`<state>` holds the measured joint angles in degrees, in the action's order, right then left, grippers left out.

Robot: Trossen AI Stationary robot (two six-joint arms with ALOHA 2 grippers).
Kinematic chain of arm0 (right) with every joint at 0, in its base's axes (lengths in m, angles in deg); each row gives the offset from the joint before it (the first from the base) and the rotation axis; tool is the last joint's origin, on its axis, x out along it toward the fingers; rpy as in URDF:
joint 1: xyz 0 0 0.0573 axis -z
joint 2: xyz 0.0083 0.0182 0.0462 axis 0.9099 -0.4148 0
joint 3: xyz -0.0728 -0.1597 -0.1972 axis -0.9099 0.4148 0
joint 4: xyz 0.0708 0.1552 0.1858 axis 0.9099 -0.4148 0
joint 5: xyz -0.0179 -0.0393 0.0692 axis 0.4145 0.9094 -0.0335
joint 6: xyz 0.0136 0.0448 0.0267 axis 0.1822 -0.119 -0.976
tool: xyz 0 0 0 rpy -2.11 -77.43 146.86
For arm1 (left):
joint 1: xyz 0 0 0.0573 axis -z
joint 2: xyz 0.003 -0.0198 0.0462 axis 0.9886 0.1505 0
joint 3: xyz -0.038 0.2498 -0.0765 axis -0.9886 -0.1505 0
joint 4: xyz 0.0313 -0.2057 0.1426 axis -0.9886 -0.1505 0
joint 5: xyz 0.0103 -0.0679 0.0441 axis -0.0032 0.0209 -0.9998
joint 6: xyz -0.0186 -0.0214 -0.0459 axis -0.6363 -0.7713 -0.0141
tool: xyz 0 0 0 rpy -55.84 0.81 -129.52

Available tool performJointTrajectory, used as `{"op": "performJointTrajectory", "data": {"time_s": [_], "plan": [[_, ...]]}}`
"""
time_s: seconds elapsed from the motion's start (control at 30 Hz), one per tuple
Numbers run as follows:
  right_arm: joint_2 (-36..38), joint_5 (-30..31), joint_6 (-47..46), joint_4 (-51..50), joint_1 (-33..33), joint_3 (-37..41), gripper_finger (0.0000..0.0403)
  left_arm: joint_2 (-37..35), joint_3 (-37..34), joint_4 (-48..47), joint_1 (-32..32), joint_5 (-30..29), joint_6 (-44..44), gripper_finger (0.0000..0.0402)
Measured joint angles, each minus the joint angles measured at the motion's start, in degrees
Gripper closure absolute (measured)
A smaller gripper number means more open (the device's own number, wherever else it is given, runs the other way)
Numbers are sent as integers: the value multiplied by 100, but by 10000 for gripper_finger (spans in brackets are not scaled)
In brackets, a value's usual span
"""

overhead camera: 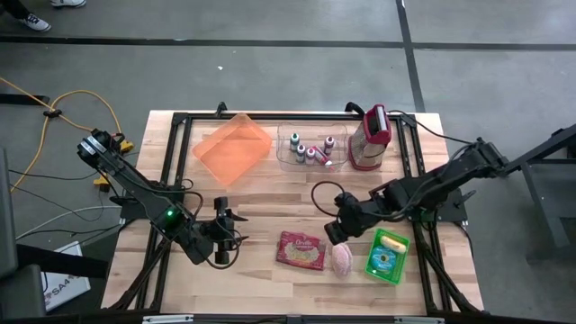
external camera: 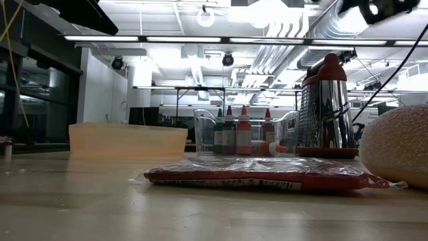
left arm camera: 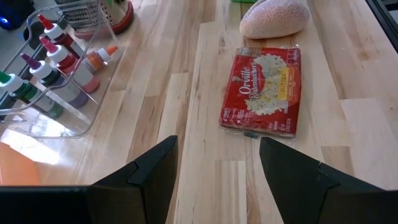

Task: Pick & Place Food Item
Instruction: Put the pink donut into the green bin

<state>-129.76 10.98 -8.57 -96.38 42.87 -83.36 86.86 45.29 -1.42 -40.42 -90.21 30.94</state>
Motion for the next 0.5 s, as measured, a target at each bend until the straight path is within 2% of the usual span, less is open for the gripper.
{"op": "performJointTrajectory", "data": {"time_s": [0.33, 0.5], "plan": [[-683, -152, -821, -1152, -303, -1388, 255, 0, 0, 8, 0, 0, 0, 183], [-1126, -259, -1403, -1522, -598, -1672, 255, 0, 0, 24, 0, 0, -1, 183]]}}
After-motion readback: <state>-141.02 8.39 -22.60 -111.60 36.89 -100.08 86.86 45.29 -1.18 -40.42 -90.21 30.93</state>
